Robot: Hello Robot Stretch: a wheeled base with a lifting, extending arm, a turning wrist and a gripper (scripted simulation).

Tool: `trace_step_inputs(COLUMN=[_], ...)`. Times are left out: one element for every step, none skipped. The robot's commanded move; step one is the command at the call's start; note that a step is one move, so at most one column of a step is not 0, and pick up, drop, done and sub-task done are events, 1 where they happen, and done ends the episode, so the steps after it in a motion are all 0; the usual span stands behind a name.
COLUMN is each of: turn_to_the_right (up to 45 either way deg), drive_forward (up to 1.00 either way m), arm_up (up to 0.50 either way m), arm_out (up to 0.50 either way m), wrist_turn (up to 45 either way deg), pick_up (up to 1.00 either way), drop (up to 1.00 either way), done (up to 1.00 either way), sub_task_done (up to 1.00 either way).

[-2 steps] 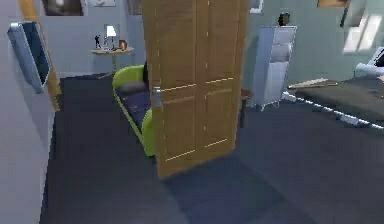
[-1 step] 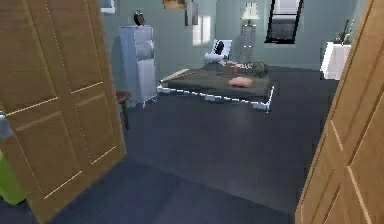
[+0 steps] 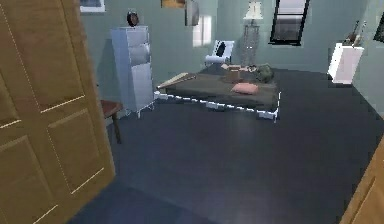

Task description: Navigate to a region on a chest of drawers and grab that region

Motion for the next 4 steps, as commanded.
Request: trace_step_inputs(turn_to_the_right=[6.0, 0.0, 27.0, 0.0], drive_forward=[0.0, 0.45, 0.0, 0.95], arm_up=[0.0, 0.0, 0.0, 0.0], arm_out=[0.0, 0.0, 0.0, 0.0], wrist_turn=[0.0, 0.0, 0.0, 0.0], pick_up=[0.0, 0.0, 0.0, 0.0], drop=[0.0, 0.0, 0.0, 0.0], done=[0.0, 0.0, 0.0, 0.0], sub_task_done=[0.0, 0.0, 0.0, 0.0])
